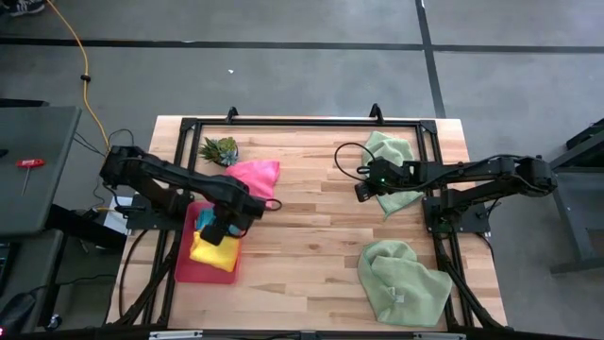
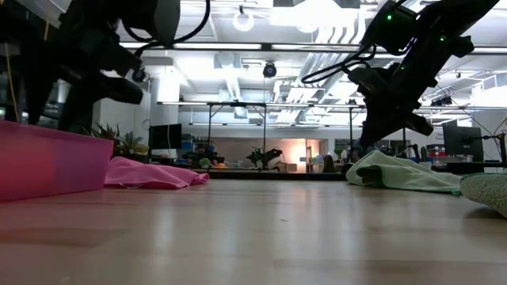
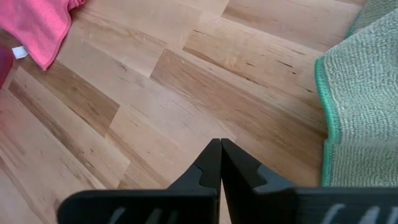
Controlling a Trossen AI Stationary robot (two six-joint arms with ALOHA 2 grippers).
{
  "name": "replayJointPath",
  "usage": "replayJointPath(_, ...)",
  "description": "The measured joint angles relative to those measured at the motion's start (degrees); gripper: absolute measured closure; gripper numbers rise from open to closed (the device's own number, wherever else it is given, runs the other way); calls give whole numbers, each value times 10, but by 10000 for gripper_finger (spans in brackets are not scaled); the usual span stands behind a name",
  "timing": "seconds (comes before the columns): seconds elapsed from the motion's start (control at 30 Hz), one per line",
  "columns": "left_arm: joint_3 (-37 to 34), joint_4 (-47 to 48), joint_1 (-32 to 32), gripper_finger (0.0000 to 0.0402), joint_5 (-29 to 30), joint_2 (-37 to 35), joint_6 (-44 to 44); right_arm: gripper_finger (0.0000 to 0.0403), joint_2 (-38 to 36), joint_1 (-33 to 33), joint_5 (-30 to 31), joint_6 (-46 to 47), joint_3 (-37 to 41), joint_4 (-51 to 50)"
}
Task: Fold microfiber towels
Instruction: Put the yellow microfiber towel into the red bin
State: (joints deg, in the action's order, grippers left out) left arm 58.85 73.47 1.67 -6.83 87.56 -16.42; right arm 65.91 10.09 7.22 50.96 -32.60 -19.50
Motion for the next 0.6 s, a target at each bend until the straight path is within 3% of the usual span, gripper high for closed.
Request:
replayJointPath(0.1,0,-7,-2,360,-2,-11,-4,400,0,0,0,0,0,-1)
replayJointPath(0.17,-6,-19,-2,390,-15,-19,5,400,0,0,1,0,0,-2)
replayJointPath(0.4,-84,-28,-2,399,-19,-25,32,400,0,0,7,0,0,-10)
replayJointPath(0.6,-103,-48,-2,401,-44,-25,76,400,0,0,7,0,0,-12)
